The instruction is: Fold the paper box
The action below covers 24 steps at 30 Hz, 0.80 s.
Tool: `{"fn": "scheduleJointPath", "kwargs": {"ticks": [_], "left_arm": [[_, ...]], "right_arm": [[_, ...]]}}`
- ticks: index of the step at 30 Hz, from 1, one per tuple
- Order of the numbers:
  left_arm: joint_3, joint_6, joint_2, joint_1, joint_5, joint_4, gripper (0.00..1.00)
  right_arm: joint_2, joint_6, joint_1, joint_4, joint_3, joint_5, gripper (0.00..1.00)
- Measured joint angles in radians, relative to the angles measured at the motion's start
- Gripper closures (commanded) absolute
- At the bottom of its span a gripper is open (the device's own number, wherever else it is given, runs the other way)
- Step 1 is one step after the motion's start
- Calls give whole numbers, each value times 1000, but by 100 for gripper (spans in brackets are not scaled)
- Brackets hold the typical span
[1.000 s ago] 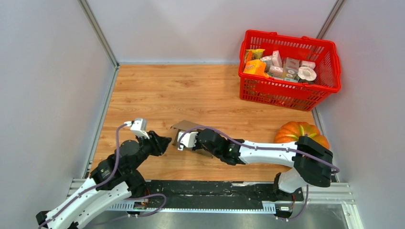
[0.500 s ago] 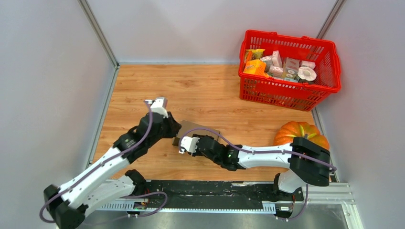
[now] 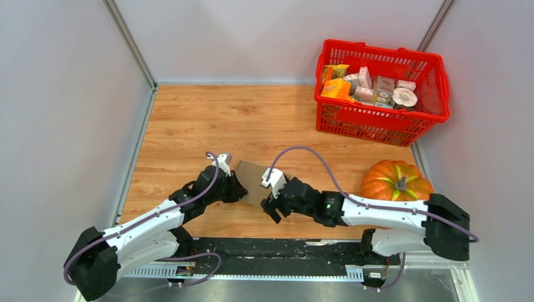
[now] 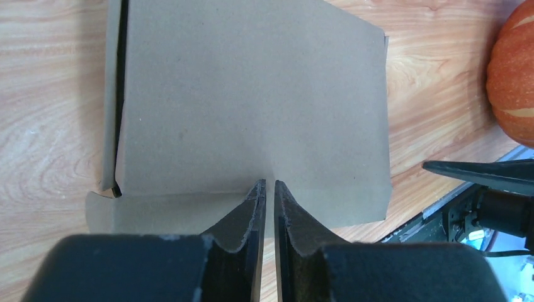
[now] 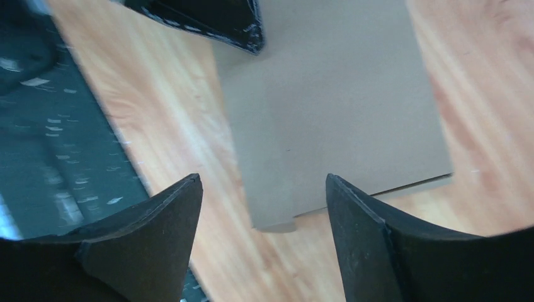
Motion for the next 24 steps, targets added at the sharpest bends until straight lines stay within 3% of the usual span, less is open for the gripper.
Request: {"fn": "scheduleJointPath", "kwargs": {"ticks": [5,7,8,14,24], "left_arm": [[-79,-37,-56,0,1,63,82],[-92,-45,-69,0,-2,75,82],[-94,-47,-69,0,-2,78,82],[-96,-51,-51,0,-3,100,82],[-107,-48,-60,0,-9,93,78]], "right_arm": [[-87,191,-153,-17,-7,-264,25],[-76,269,-233,11,-10,-396,36],[-56,314,-277,33,-10,-466,48],[152,508,-416,223,-16,-772,72],[336,632,-489,399,-93,-904,75]]}}
